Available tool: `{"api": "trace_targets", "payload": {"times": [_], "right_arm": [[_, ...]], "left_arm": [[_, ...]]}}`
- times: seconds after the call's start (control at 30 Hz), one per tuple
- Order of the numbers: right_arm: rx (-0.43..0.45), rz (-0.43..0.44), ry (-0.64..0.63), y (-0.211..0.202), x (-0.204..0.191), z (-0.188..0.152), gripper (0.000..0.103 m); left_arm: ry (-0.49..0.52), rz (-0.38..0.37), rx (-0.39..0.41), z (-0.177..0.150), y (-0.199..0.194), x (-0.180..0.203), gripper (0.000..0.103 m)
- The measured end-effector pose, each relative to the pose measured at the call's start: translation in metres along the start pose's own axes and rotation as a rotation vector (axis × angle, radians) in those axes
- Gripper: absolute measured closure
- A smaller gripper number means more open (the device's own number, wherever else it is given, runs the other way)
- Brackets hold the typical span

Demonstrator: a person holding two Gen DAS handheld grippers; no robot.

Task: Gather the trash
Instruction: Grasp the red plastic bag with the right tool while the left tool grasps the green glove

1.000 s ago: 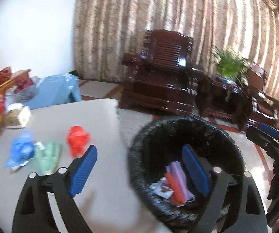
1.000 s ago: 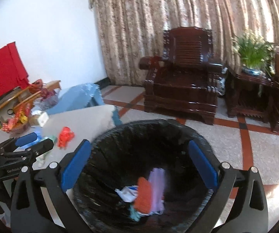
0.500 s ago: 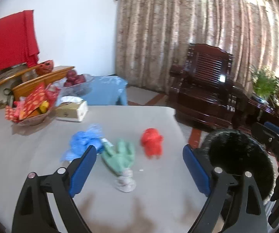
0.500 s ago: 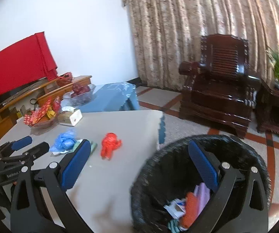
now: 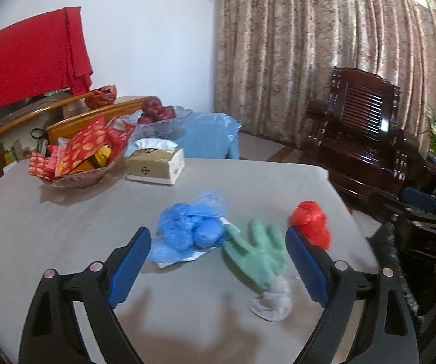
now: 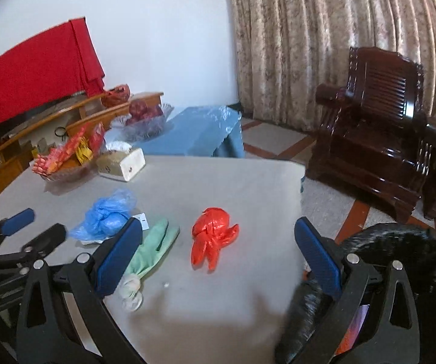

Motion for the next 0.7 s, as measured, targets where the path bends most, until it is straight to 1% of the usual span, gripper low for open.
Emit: {"api": "trace_targets", "payload": {"times": [0.23, 0.43, 0.6, 0.63, 0.67, 0.7], "right_arm": [[-0.077, -0.040, 0.025, 0.063, -0.013, -0.012, 0.005], [-0.139, -0.069, 0.016, 0.100, -0.018, -0.024, 0.006], [-0.181, -0.077, -0.003, 0.119, -0.022, -0.030, 0.006], [-0.191, -0.073, -0.006, 0.123, -0.023, -0.031, 0.008], [-0.201, -0.066, -0.006, 0.126, -0.024, -0.032, 0.015], [-0.211, -0.057, -0.004, 0.127, -0.025, -0.033, 0.018]], "left_arm": [[-0.011, 0.035, -0.008, -0.002, 0.026, -0.020, 0.014], [-0.046, 0.051, -0.035, -0.007, 0.050, -0.033, 0.015], [-0.057, 0.048, -0.056, -0.013, 0.062, -0.033, 0.015], [-0.058, 0.045, -0.060, -0.014, 0.064, -0.032, 0.015], [-0.058, 0.044, -0.063, -0.015, 0.066, -0.032, 0.015], [-0.058, 0.043, -0.066, -0.015, 0.067, -0.031, 0.014]]}}
Point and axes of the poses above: each gripper's, at about its wrist camera, not at the fingertips, and y roughly the way its jaws point, x to its right, z to its top, the point moved 10 cm from there along y, roughly the way its jaws point, and after that the axes turned 13 degrees about -z, right-handed, at the moved point
